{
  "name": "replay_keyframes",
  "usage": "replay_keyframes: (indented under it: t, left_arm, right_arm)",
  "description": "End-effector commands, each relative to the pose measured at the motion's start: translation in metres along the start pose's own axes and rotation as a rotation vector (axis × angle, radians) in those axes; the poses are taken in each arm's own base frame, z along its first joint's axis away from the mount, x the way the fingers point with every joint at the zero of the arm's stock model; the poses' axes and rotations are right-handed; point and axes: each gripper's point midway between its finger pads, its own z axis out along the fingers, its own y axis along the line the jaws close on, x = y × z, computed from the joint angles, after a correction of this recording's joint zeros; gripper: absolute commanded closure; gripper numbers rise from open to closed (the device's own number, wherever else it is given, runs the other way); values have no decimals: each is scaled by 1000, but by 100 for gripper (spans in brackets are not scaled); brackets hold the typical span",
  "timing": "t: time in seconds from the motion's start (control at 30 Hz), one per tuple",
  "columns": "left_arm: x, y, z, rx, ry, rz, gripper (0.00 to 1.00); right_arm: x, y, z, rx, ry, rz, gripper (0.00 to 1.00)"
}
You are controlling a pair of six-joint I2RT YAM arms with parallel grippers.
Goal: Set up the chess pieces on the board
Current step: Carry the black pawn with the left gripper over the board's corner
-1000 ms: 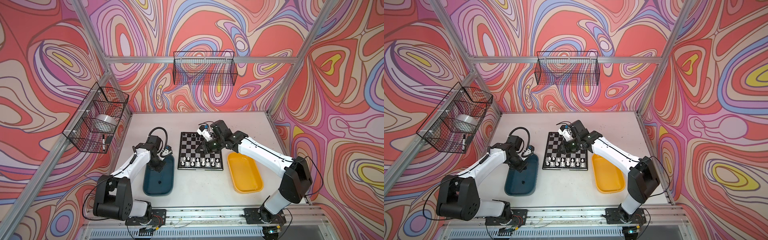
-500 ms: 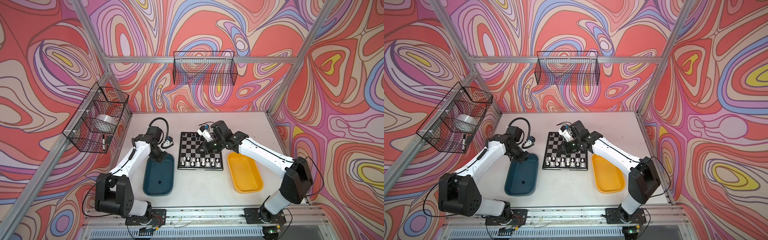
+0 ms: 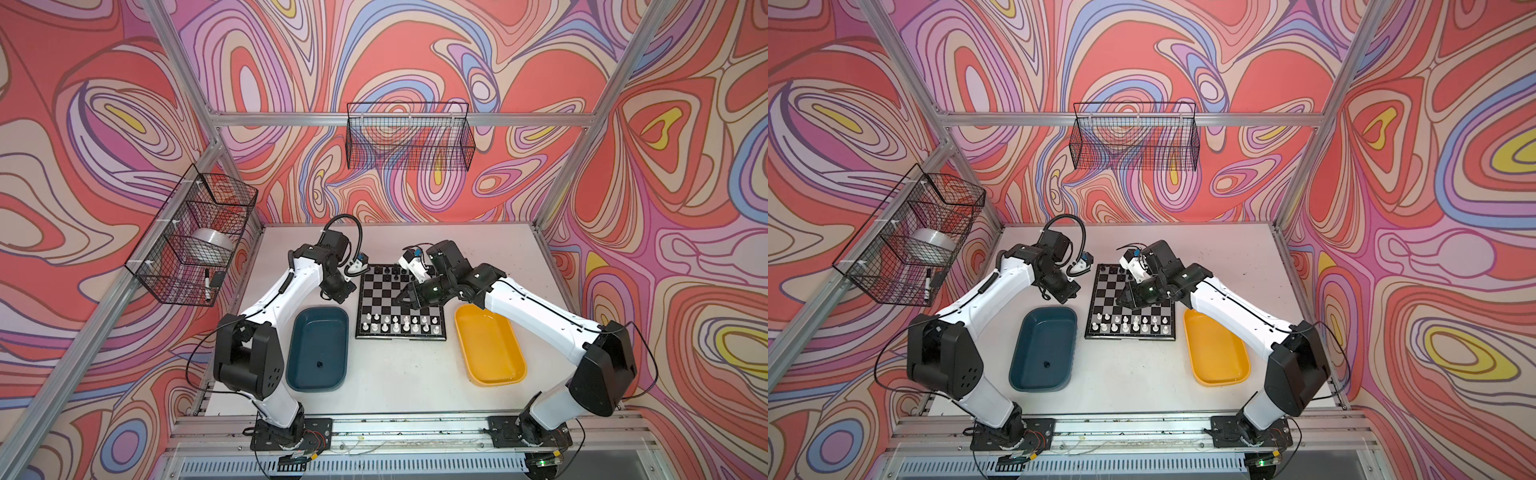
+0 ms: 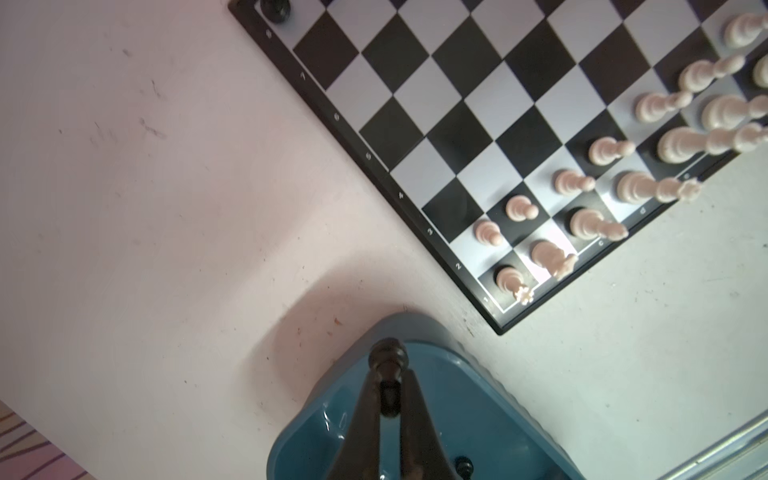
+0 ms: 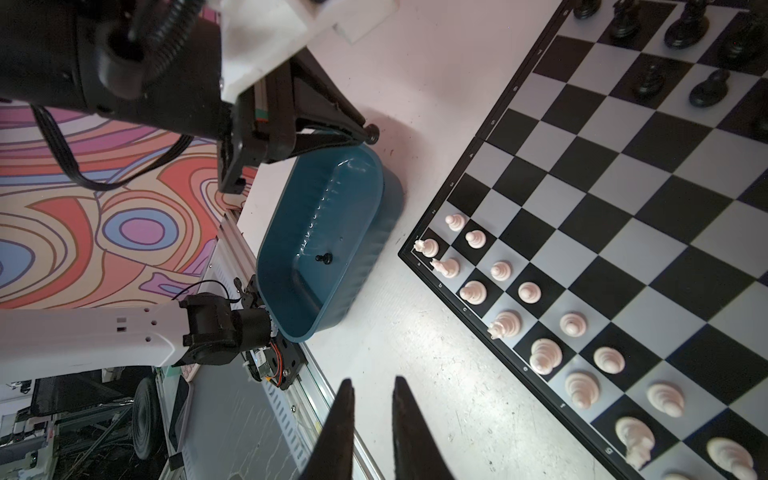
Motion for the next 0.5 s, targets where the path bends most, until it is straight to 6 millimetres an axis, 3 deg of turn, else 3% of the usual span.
replay_keyframes:
  t: [0.0, 0.23, 0.47]
  left_arm:
    - [-18, -2, 1, 14, -3, 11, 90]
    - [-61, -4, 17, 14, -25, 51, 90]
    - [-89, -7, 40, 15, -26, 78, 90]
  right_arm:
    - [8, -2, -8, 27, 1, 10, 82]
    - [15, -4, -20, 54, -15, 25, 82]
    - [20, -5, -27, 71, -26, 38, 82]
